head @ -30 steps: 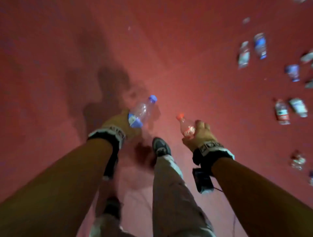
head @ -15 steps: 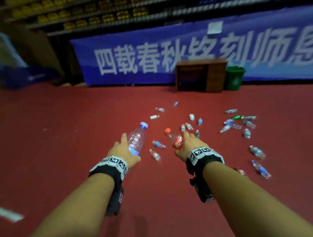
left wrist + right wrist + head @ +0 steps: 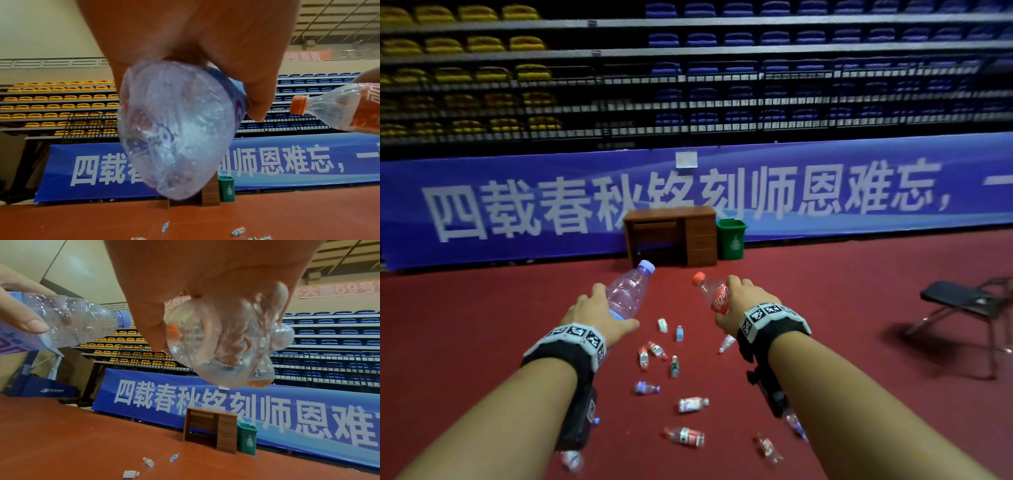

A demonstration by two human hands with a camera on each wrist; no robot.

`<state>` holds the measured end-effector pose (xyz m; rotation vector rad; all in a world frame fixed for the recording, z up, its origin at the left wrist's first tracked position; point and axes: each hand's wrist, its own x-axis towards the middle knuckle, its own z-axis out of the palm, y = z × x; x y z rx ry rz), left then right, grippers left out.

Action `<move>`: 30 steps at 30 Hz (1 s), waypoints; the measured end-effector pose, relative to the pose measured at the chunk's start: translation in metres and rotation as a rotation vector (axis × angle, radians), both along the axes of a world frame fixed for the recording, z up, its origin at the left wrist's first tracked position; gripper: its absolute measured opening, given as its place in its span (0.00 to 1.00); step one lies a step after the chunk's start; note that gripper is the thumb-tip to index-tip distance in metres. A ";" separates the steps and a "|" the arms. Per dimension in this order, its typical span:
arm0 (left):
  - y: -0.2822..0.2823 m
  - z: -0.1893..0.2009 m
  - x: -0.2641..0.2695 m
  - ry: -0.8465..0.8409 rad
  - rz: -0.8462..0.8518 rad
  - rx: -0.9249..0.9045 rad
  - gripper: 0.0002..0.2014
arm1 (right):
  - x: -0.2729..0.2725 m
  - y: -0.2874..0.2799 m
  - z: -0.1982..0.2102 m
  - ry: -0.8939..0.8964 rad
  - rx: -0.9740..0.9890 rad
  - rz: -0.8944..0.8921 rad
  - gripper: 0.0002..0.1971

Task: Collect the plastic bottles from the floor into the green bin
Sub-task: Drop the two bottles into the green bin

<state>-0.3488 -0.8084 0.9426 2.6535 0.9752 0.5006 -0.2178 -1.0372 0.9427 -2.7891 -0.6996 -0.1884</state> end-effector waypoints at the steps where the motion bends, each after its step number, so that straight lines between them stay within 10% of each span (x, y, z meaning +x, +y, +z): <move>1: 0.001 0.001 0.016 0.000 -0.015 0.008 0.40 | 0.013 -0.001 -0.001 -0.004 -0.003 -0.011 0.30; 30: 0.133 -0.076 0.640 0.192 -0.371 0.000 0.42 | 0.539 0.072 -0.065 0.041 -0.098 -0.383 0.32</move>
